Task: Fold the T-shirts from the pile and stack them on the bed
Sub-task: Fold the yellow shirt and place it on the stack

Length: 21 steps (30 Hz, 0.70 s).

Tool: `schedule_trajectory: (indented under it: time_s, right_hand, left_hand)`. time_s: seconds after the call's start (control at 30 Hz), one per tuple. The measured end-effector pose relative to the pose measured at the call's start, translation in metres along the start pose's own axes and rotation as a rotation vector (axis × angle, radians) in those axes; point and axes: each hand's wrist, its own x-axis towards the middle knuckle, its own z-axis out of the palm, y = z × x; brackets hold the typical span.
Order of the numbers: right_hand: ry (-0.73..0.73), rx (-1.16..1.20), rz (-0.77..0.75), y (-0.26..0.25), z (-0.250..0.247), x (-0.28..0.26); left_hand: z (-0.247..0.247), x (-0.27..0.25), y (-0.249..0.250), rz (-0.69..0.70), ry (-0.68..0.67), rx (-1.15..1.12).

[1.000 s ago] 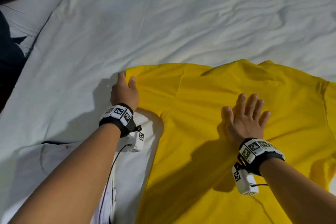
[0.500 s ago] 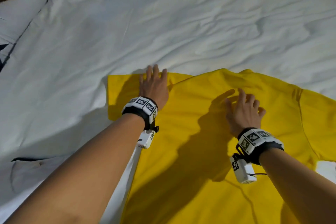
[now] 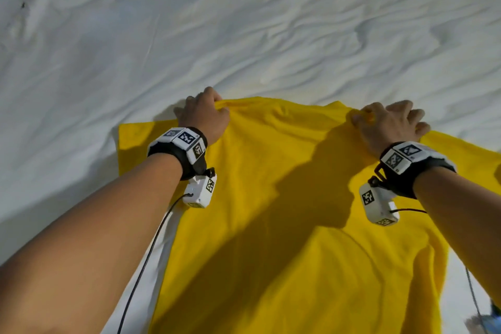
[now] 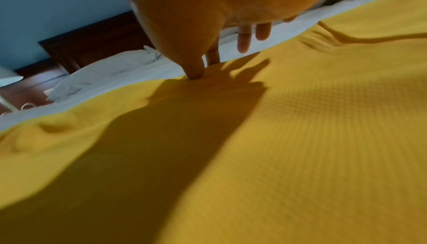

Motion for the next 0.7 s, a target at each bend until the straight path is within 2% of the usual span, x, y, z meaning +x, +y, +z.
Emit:
schedule_trajectory:
  time_s: [0.13,0.2,0.3,0.4,0.57,0.7]
  right_hand:
    - [-0.049,0.002,-0.08,0.001,0.001,0.007]
    - [-0.015,0.078,-0.071,-0.001,0.001,0.014]
    - [0.116,0.293,-0.035,-0.004,-0.003,0.023]
    - [0.113,0.417,-0.008,-0.005,-0.004,0.027]
    - [-0.006,0.393,0.008,-0.006,0.0,0.024]
    - [0.085,0.297,0.002,-0.004,0.006,0.034]
  left_hand:
    - [0.005,0.009,0.02,0.048,-0.178,0.079]
    - [0.008,0.016,0.025,0.052,-0.134,0.096]
    - [0.009,0.02,0.029,0.046,0.012,0.05]
    - [0.013,0.02,0.026,0.052,-0.01,0.082]
    - [0.016,0.025,0.042,0.055,-0.121,0.097]
    - [0.021,0.028,0.053,0.169,-0.003,0.157]
